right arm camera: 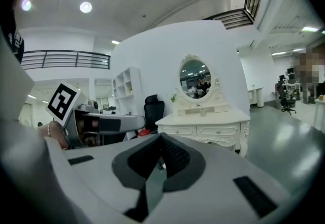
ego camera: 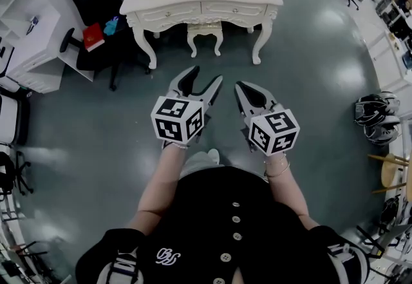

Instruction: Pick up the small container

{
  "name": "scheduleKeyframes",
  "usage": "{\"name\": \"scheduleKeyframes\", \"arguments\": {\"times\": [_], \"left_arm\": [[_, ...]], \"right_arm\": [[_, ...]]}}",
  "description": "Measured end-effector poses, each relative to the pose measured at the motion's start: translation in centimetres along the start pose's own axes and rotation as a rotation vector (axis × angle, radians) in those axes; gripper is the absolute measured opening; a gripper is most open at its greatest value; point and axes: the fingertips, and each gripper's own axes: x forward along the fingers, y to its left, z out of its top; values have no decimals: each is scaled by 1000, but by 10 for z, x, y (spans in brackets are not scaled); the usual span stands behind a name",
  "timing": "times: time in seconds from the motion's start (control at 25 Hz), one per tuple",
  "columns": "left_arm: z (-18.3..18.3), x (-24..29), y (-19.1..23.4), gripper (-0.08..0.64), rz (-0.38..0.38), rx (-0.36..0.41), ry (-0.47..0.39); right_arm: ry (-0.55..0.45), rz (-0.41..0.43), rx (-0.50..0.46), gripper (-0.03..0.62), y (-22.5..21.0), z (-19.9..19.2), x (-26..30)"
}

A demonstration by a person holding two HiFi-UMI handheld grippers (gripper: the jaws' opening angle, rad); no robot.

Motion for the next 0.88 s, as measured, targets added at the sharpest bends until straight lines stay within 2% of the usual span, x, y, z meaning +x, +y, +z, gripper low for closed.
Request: {"name": "scheduleKeyframes", "arguments": {"times": [0.2,0.44,0.88], "left_arm": [[7,11,23,252,-17,-24,8],[-2,15,36,252,-31,-40,37],[-17,37,64,252,-17,-75,81]], "right_arm": [[6,-8,5,3,-3,9,30],[33,-9,13,3,-9,5,50],[69,38,18,3,-24,0,93]]}}
